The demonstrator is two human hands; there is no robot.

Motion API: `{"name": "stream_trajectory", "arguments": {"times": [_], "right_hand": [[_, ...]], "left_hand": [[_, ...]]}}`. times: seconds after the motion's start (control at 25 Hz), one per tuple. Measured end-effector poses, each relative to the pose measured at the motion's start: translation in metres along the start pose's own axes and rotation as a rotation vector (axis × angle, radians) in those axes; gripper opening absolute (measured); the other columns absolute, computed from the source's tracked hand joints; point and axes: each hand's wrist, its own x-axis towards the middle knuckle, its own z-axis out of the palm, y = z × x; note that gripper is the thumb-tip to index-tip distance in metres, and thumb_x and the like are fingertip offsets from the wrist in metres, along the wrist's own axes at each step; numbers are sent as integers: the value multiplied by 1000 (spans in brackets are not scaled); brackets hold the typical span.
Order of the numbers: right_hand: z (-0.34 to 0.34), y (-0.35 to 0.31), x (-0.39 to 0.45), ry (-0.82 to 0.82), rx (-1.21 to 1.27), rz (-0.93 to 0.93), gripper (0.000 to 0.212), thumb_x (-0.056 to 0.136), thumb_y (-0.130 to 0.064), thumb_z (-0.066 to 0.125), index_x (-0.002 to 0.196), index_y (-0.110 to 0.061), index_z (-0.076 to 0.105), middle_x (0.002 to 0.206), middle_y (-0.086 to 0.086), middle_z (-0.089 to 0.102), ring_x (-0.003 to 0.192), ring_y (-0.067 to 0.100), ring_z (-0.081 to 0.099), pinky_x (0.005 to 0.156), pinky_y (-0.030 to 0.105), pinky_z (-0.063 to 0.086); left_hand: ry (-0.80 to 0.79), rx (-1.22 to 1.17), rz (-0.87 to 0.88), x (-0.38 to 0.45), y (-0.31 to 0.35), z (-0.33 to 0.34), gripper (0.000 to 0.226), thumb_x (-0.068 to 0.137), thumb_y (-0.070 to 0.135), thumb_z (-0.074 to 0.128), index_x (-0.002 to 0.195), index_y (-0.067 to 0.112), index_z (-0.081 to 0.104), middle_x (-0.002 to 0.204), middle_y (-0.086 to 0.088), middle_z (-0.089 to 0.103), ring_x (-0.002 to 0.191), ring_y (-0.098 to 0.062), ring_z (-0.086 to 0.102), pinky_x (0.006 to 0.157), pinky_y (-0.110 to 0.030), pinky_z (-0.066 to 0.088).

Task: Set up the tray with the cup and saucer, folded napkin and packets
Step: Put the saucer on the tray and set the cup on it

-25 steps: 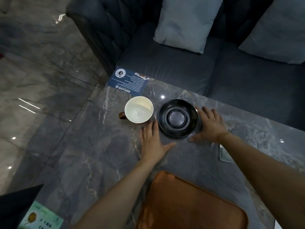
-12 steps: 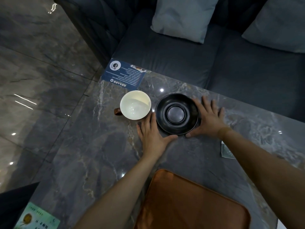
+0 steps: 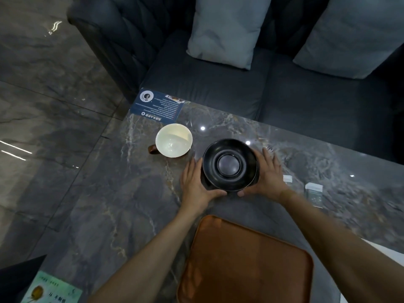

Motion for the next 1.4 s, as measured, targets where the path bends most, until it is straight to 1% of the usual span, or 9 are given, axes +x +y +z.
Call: {"name": "stream_trajectory", "arguments": {"times": [0.2, 0.32, 0.56, 0.72, 0.84, 0.92, 1.04, 1.24, 1.4], "right_hand": [[24, 8, -54, 64, 9, 20, 146, 41, -68, 86, 152, -34, -2, 165, 6, -5, 148, 35, -18, 119, 61, -5], [44, 15, -90, 98, 27, 74, 147, 39, -74, 81, 152, -35, -4, 165, 7, -5, 149, 34, -16, 119, 60, -5], [85, 27, -156, 94, 69, 132, 147, 38, -84, 70, 153, -31, -6, 165, 3, -4, 149, 32, -19, 119, 58, -8], [112, 29, -191, 72, 121, 196, 147, 40, -77, 78, 151, -36, -8, 165, 3, -9, 148, 36, -20, 117, 60, -7], [131, 26, -210, 53, 160, 260, 148, 38, -72, 82, 152, -36, -6, 164, 2, -9, 147, 38, -20, 116, 60, -7], [144, 26, -223, 53, 165, 261, 147, 36, -76, 78, 151, -36, -5, 164, 1, -9, 147, 36, -21, 116, 60, -10], [157, 24, -236, 56, 150, 244, 143, 35, -84, 68, 150, -40, -5, 164, -2, -13, 145, 30, -27, 114, 58, -17], [167, 13, -238, 41, 126, 268, 139, 36, -84, 69, 146, -49, -11, 162, -4, -23, 143, 29, -33, 112, 62, -18], [171, 7, -239, 49, 117, 279, 139, 36, -84, 68, 145, -51, -13, 160, -5, -26, 142, 28, -35, 110, 63, -19]], "left_hand": [[-100, -65, 22, -42, -3, -11, 114, 49, 59, 84, 145, 46, 22, 162, 1, 16, 149, -17, 6, 118, -45, 15], [-176, -28, 29, -70, -6, -13, 118, 49, 60, 84, 137, 63, 5, 162, 9, 7, 148, -12, 2, 116, -39, 12], [-277, 19, -5, -124, -20, -11, 123, 52, 50, 89, 145, 56, 8, 158, 28, -6, 147, -8, -3, 119, -47, 14], [-296, 36, 39, -156, -32, -15, 121, 51, 52, 88, 138, 63, 5, 150, 36, -9, 146, -6, -6, 117, -41, 12], [-299, 131, 51, -172, -43, -17, 120, 49, 59, 86, 143, 52, 11, 150, 30, -6, 147, -11, -5, 118, -43, 11], [-285, 184, 54, -184, -53, -18, 122, 47, 63, 84, 148, 42, 19, 155, 19, 3, 148, -19, -3, 120, -50, 12], [-278, 228, 41, -196, -64, -20, 122, 46, 65, 82, 149, 38, 22, 161, 5, 9, 148, -21, -1, 120, -52, 11], [-257, 261, 31, -201, -76, -24, 123, 45, 61, 85, 149, 35, 25, 162, 0, 11, 149, -25, 0, 121, -50, 5], [-281, 292, 39, -196, -84, -27, 121, 48, 60, 84, 150, 36, 23, 162, 4, 10, 149, -20, -2, 119, -48, -3]]}}
